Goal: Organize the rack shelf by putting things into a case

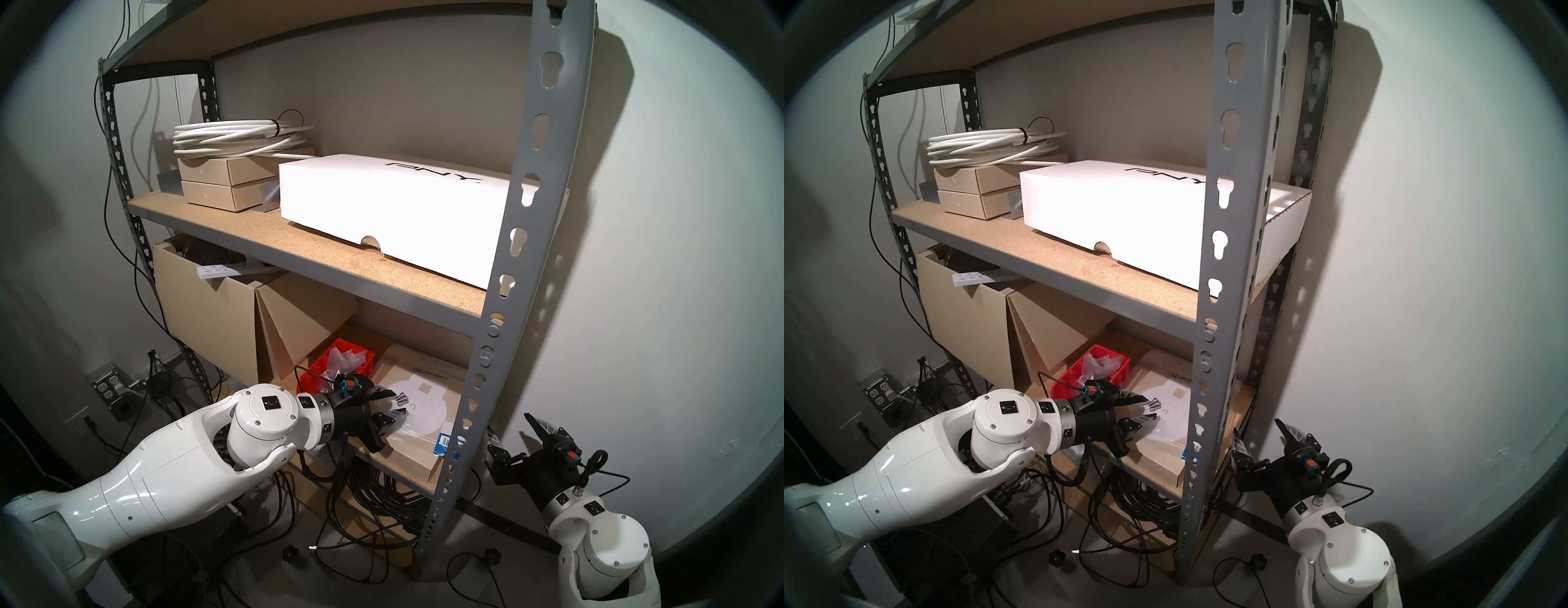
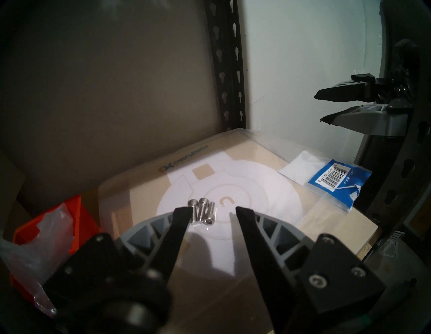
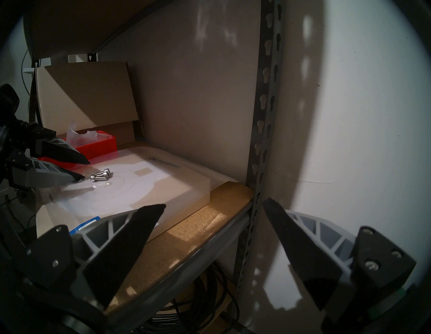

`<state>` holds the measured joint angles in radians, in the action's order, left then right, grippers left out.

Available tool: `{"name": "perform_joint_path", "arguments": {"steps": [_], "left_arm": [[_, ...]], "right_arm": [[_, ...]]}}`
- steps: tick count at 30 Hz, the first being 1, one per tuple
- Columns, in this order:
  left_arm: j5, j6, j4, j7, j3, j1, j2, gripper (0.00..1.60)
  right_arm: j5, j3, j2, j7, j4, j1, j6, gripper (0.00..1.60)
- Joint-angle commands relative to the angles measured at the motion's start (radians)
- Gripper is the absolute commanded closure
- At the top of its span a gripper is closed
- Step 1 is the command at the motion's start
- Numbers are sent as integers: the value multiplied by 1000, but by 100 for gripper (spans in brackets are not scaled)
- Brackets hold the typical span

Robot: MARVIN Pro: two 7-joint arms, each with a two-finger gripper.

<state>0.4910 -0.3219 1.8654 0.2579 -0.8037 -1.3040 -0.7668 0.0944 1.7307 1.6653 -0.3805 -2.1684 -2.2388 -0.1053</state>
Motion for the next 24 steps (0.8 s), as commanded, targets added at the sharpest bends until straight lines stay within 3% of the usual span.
{"name": "perform_joint_path", "arguments": {"steps": [1, 13, 24], "left_arm": [[-7, -3, -1, 2, 2, 18, -15, 59], [-19, -10, -19, -4, 16, 26, -30, 76], [-28, -10, -26, -5, 17, 17, -28, 72]], "right_arm": [[0, 1, -1, 1, -21, 6, 5, 0], [1, 1, 0, 0, -21, 6, 5, 0], [1, 1, 0, -1, -21, 6, 5, 0]]}}
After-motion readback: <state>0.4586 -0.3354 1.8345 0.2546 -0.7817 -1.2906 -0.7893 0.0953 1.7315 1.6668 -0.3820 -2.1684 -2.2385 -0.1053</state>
